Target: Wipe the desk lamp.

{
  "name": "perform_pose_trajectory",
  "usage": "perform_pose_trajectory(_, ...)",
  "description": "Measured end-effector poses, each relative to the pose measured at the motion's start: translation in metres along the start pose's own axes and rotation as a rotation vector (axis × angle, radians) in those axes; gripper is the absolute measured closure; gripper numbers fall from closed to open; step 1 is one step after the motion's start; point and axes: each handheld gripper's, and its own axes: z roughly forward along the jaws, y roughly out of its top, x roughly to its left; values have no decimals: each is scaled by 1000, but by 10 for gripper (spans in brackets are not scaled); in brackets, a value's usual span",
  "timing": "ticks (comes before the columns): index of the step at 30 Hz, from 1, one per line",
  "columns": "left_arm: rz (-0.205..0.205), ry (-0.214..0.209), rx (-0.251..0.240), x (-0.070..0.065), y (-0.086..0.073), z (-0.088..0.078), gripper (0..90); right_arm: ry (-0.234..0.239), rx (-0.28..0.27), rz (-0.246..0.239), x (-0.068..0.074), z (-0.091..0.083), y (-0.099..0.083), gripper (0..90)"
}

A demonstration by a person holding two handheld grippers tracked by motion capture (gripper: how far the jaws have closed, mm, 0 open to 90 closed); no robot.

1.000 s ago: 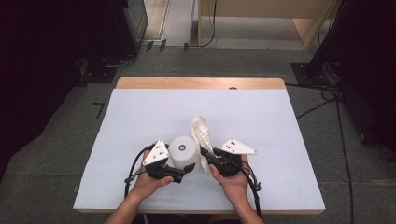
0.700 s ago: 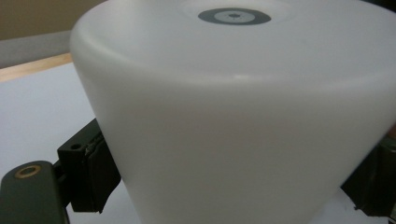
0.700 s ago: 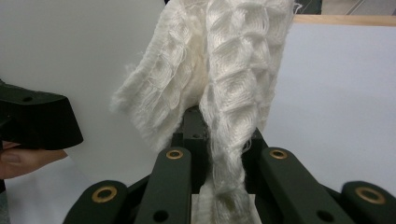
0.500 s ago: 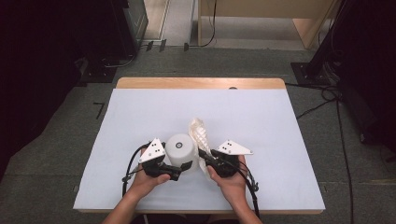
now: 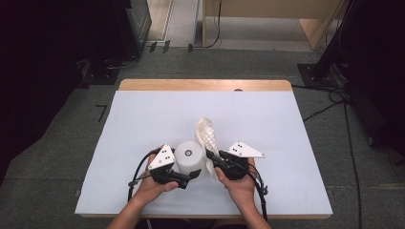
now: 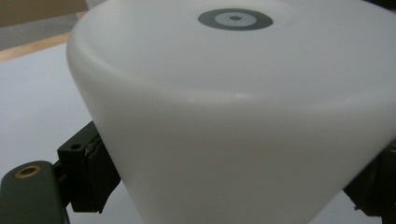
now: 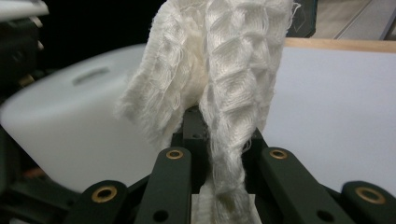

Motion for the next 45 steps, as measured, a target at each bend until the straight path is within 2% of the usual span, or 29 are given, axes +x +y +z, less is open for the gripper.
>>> perform_pose_trajectory(6, -19, 15, -50, 9, 5, -14, 88, 7, 37, -8, 5, 9, -7, 798)
perform_pose_trajectory(9, -22, 15, -50, 11, 4, -15, 88, 7, 48, -11, 7, 11, -9, 798)
perform_pose_trajectory(14, -12, 13, -42, 10, 3, -12, 88, 5, 40, -6, 7, 10, -8, 799)
perform_pose_trajectory(20, 3, -6, 9, 6, -3, -1, 88, 11, -9, -7, 8, -1, 4, 799)
perform_pose_trajectory(25, 13, -4, 10, 4, -2, 0, 88, 18, -21, -3, 8, -5, 7, 800)
perform_pose_trajectory(27, 16, -5, -10, 4, 0, -4, 88, 20, -12, -4, 6, -3, 5, 800)
perform_pose_trajectory(30, -5, -12, -44, 5, 4, -10, 88, 17, 11, 0, 5, 2, 0, 800)
perform_pose_trajectory(34, 2, -5, -69, 5, 8, -16, 88, 23, 29, 25, 4, 6, -4, 800)
perform_pose_trajectory(41, -5, 8, -69, 8, 8, -18, 88, 20, 49, 13, 5, 10, -8, 800)
perform_pose_trajectory(45, -9, 12, -60, 9, 7, -16, 88, 20, 40, 13, 7, 9, -6, 800)
